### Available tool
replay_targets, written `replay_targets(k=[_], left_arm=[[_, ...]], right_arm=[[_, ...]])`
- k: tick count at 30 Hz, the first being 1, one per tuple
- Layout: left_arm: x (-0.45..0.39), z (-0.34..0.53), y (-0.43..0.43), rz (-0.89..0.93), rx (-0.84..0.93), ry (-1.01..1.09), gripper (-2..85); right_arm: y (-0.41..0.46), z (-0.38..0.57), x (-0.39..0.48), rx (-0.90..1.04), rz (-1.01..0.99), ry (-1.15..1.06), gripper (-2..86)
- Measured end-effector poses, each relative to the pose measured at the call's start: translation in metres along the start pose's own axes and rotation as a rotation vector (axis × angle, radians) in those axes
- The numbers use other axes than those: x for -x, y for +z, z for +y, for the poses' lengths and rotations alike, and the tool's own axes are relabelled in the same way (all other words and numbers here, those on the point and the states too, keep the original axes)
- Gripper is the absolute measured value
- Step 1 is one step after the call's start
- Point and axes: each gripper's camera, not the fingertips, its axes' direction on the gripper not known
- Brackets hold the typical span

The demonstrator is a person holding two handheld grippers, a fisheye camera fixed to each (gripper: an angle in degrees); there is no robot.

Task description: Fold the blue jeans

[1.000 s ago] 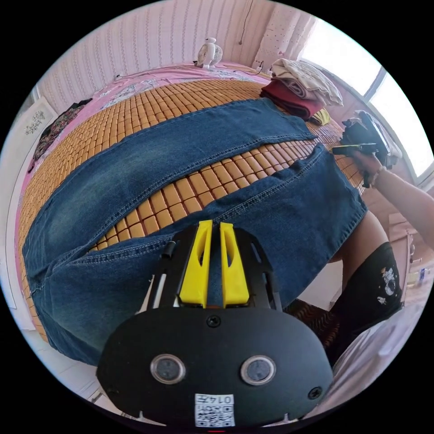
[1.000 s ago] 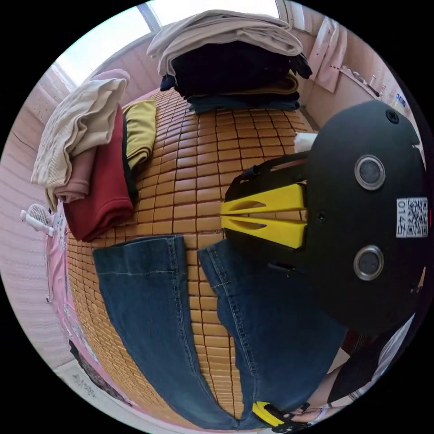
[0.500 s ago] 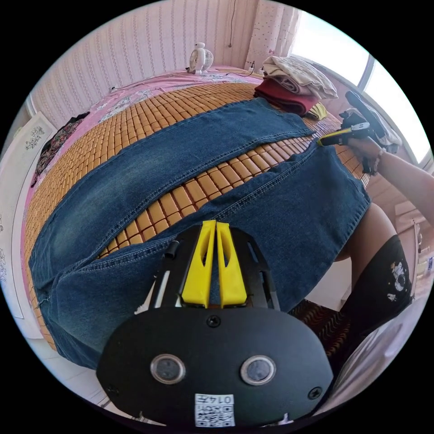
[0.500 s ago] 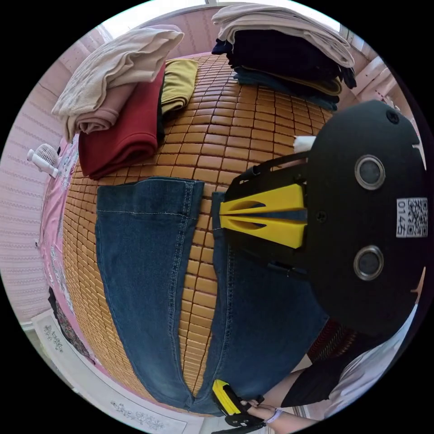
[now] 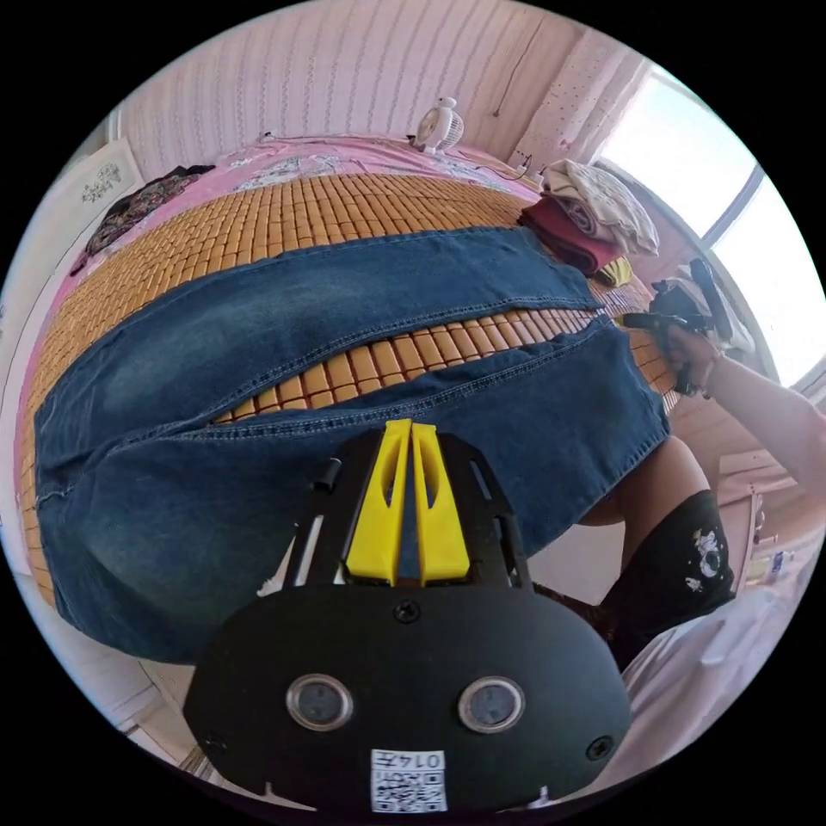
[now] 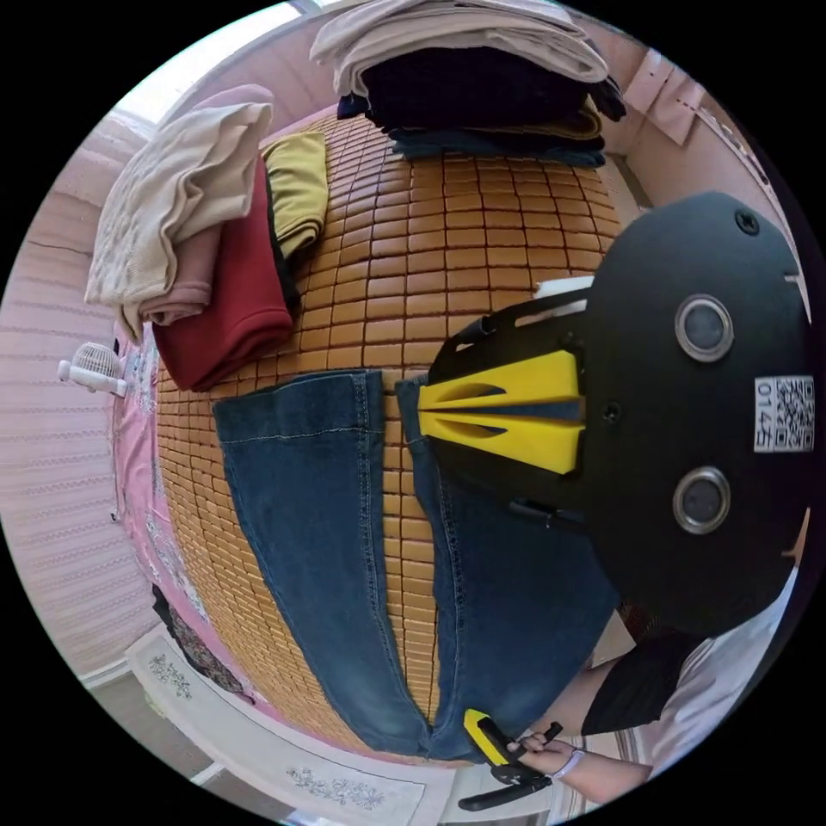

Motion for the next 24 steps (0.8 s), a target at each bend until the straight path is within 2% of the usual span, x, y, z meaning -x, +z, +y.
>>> replay_targets(k=[5, 13, 20, 24], left_arm=[[0.047, 0.105, -0.045, -0.023, -0.069, -0.178, -1.0], [0.097, 0.266, -0.095, -0.094, -0.236, -0.463, -1.0], [0.157, 0.412, -0.106, -0.107, -0.445, -0.84, -1.0], [0.179, 0.477, -0.107, -0.116, -0.483, -0.956, -1.0]], right_arm=[[-0.064, 0.088, -0.023, -0.196, -0.177, 0.088, -0.5], [-0.109, 0.218, -0.057, -0.224, -0.258, 0.308, -0.4], [-0.13, 0.234, -0.083, -0.225, -0.301, 0.425, -0.5], [-0.139, 0.222, -0.088, -0.237, -0.301, 0.445, -0.6]])
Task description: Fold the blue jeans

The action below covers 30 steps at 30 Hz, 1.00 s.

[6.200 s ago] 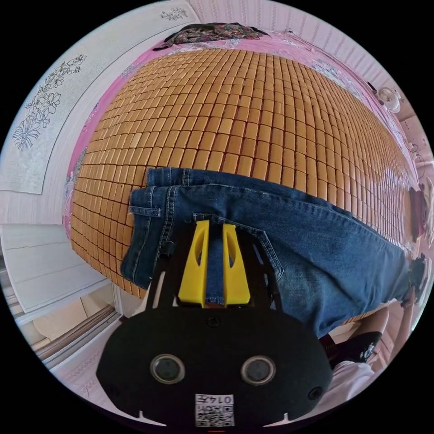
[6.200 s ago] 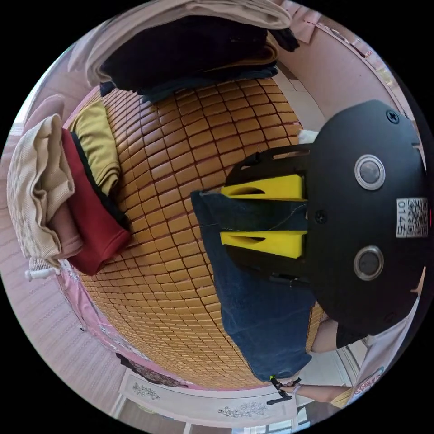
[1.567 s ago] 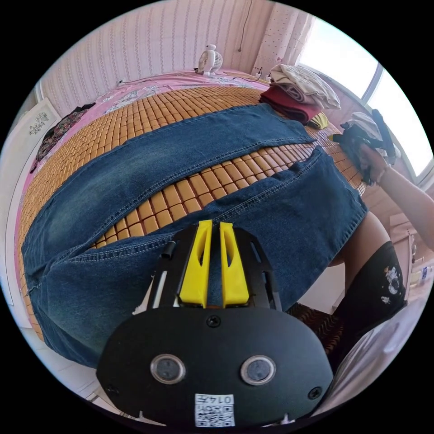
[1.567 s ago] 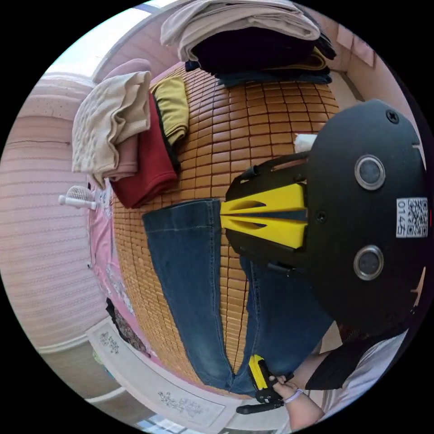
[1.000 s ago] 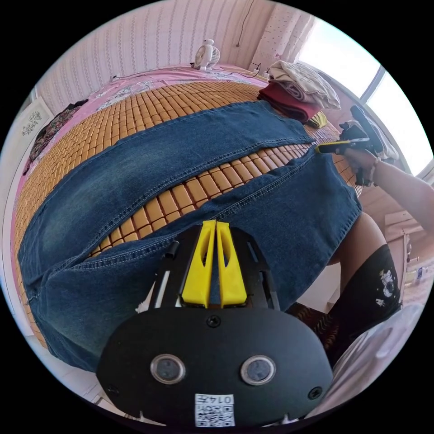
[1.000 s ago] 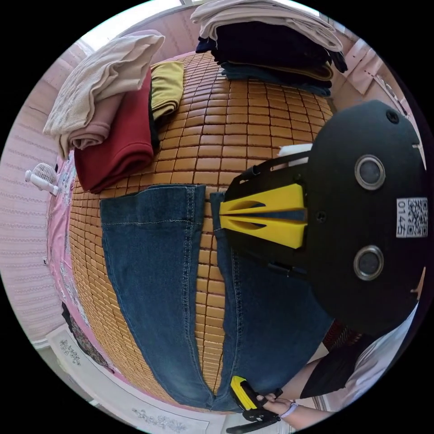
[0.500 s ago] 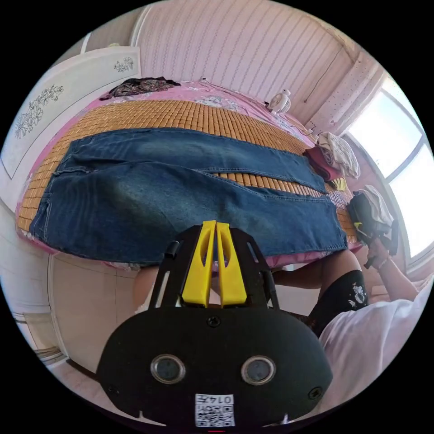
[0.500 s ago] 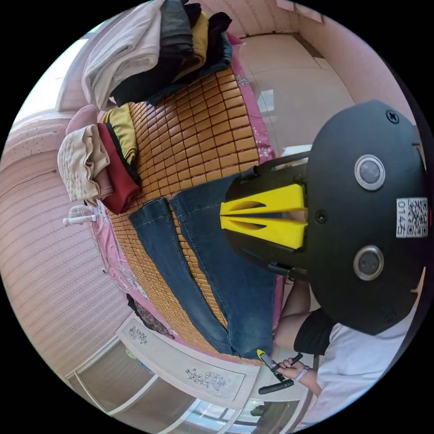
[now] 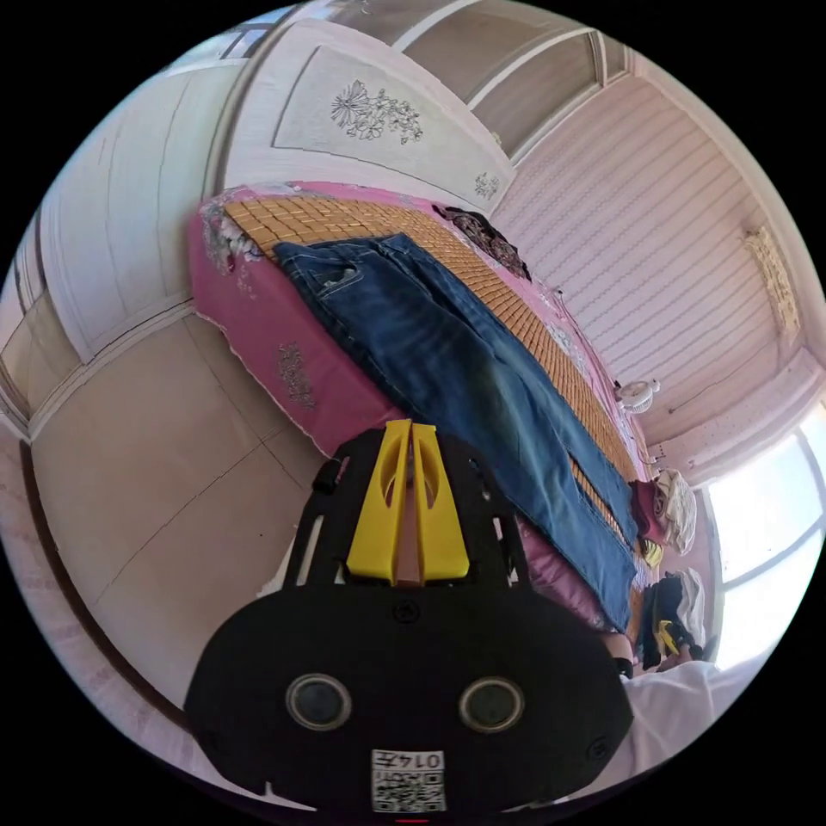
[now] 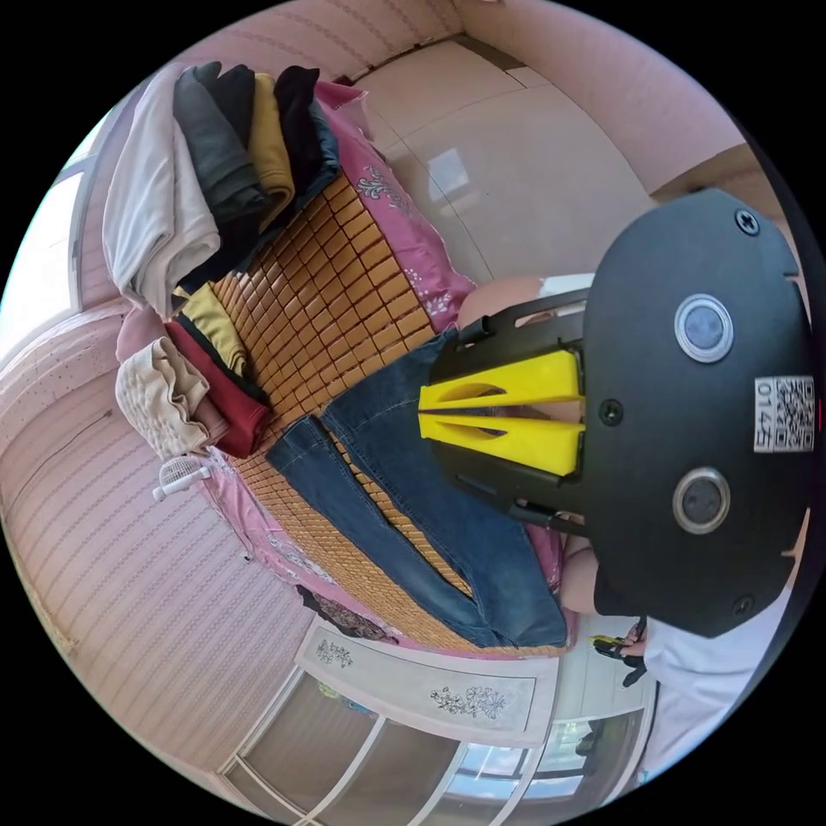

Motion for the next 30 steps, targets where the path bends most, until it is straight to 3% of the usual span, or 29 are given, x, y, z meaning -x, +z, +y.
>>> replay_targets(k=[10, 14, 30], left_arm=[[0.124, 0.026, -0.007, -0.04, -0.018, -0.225, -0.2], [0.159, 0.016, 0.006, -0.011, -0.048, -0.299, 5.2], [0.178, -0.108, 0.097, -0.103, -0.015, -0.392, 9.8]], right_arm=[[0.018, -0.016, 0.011, 0.055, 0.021, 0.021, 3.9], [0.044, -0.032, 0.012, 0.164, 0.08, -0.047, 8.1], [0.091, -0.074, -0.021, 0.266, 0.269, -0.007, 14.7]])
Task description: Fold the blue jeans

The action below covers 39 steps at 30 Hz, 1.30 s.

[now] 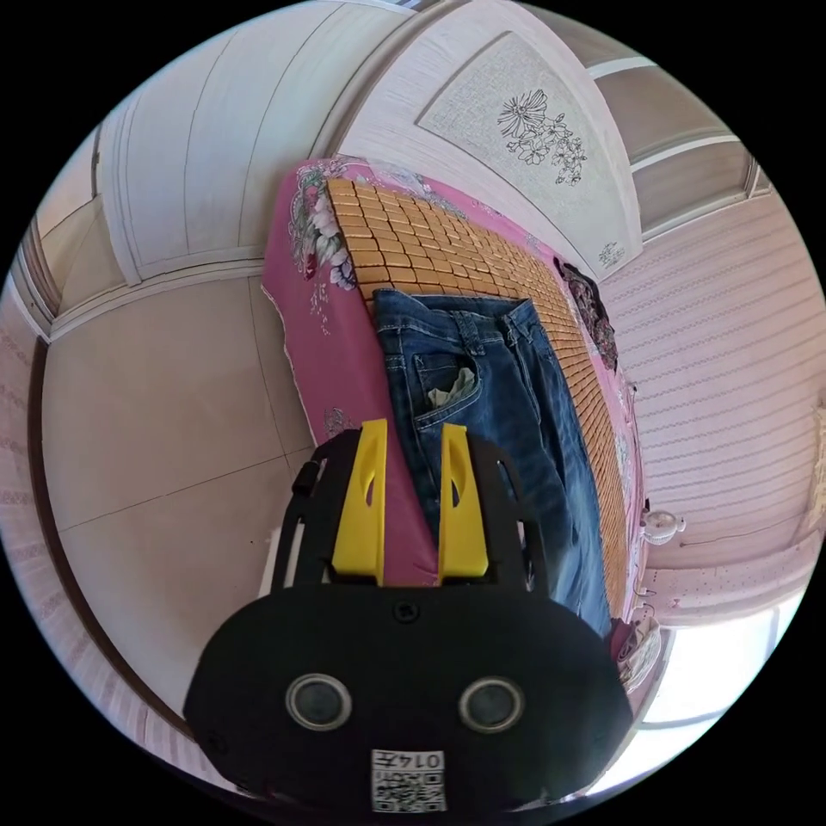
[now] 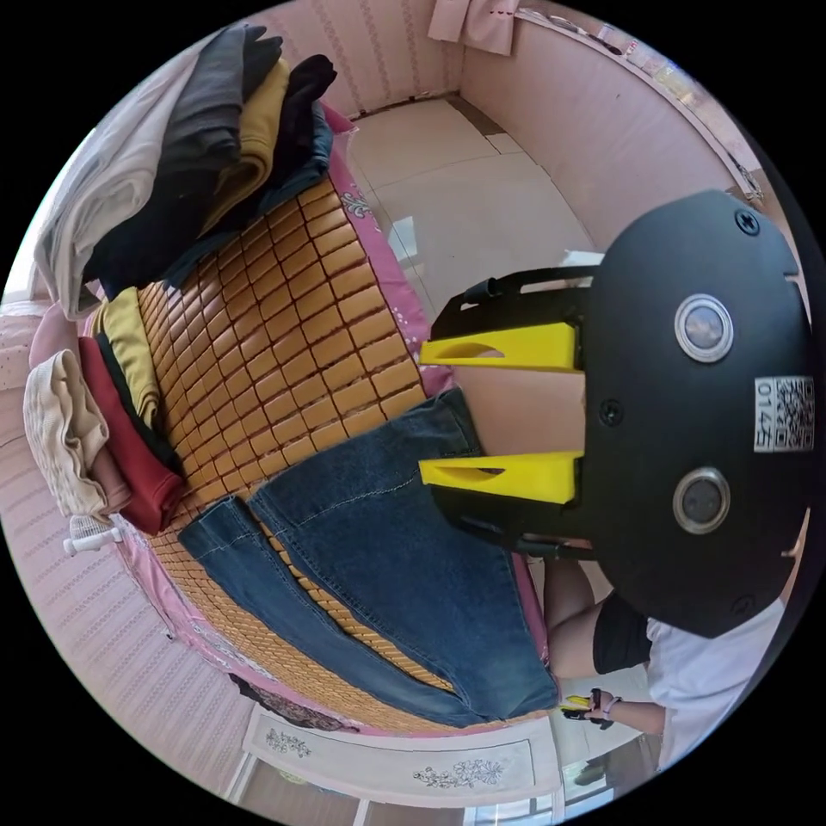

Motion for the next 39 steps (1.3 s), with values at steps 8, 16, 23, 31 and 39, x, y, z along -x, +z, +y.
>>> replay_targets(k=[8, 16, 23, 31, 39], left_arm=[[-0.044, -0.023, 0.051, -0.133, 0.137, 0.12, 7.7], [-0.094, -0.041, 0.039, -0.252, 0.192, 0.296, -0.4], [-0.109, -0.035, -0.016, -0.147, 0.099, 0.389, -0.9], [-0.162, -0.036, -0.079, -0.101, -0.008, 0.569, -0.7], [-0.351, -0.105, -0.04, 0.009, -0.122, 0.707, 3.7]], right_arm=[[0.026, -0.018, -0.007, 0.104, -0.03, 0.027, 12.6], [0.03, -0.019, -0.007, 0.141, -0.092, 0.001, 6.2], [-0.017, 0.012, -0.002, -0.059, -0.137, -0.145, 1.4], [-0.095, -0.002, 0.028, -0.3, -0.18, -0.307, 0.8], [-0.112, -0.188, 0.138, -0.406, -0.188, -0.374, 3.8]])
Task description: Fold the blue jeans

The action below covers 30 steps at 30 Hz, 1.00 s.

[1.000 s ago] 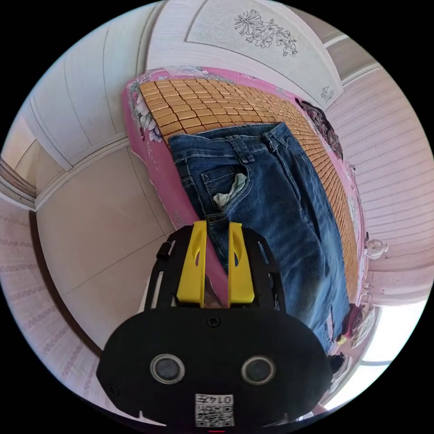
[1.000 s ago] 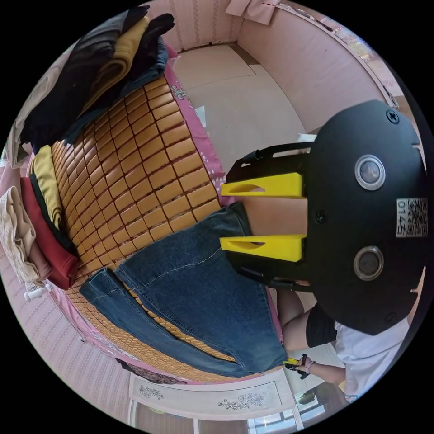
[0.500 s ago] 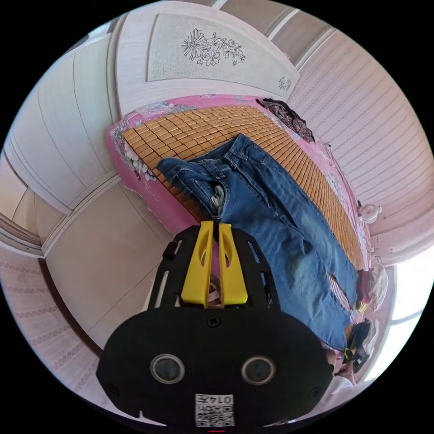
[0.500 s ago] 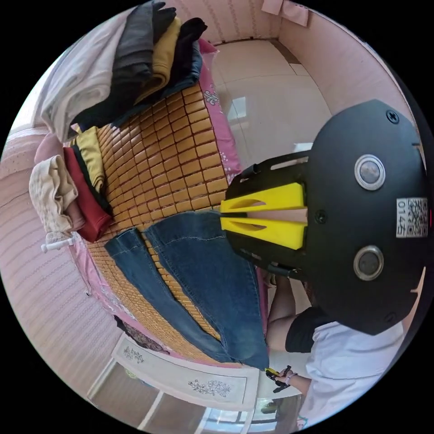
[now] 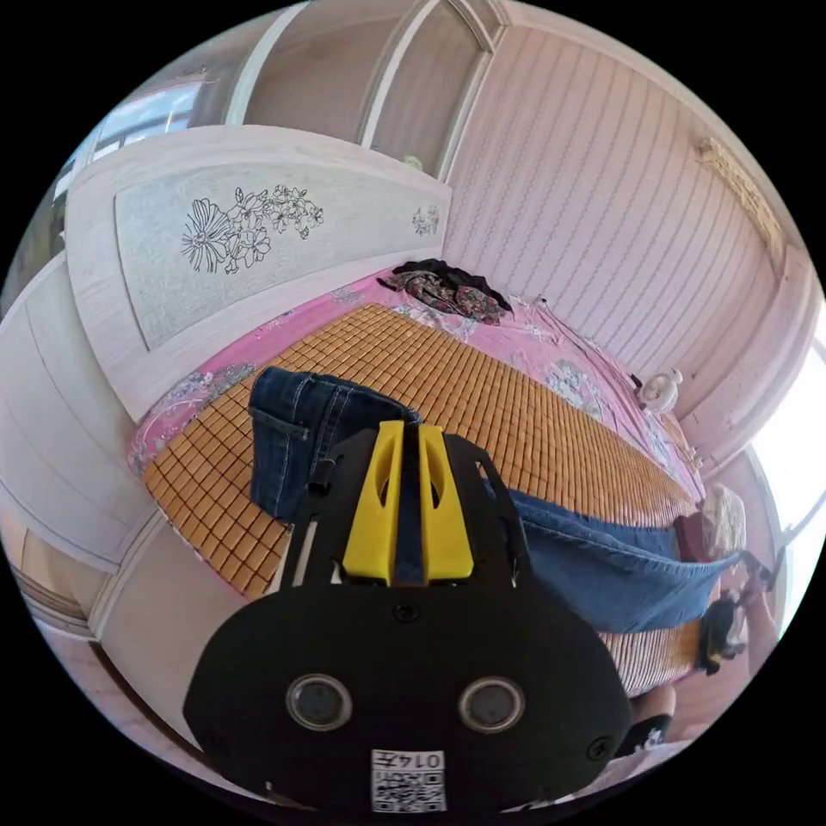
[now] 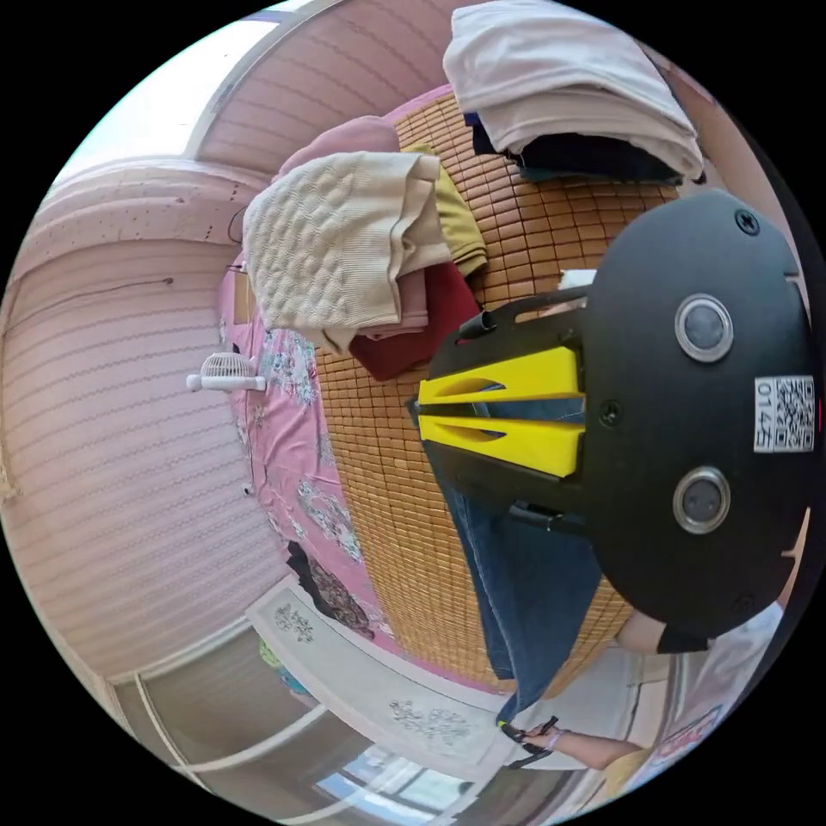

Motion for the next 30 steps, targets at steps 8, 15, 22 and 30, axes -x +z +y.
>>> replay_targets(k=[8, 15, 22, 30], left_arm=[[-0.082, -0.022, 0.087, -0.136, 0.13, 0.009, 5.6], [-0.161, 0.045, 0.149, -0.1, 0.505, 0.304, -0.3], [-0.195, 0.031, 0.136, -0.198, 0.54, 0.501, -1.0], [-0.179, 0.039, 0.08, -0.066, 0.581, 0.376, -1.0]], right_arm=[[0.12, 0.016, -0.017, 0.128, 0.149, 0.108, 13.1], [0.178, 0.077, -0.023, 0.329, 0.092, 0.065, 7.4], [0.158, 0.124, 0.002, 0.474, 0.221, -0.139, 2.0], [0.068, 0.251, -0.009, 0.506, 0.149, -0.04, 4.2]])
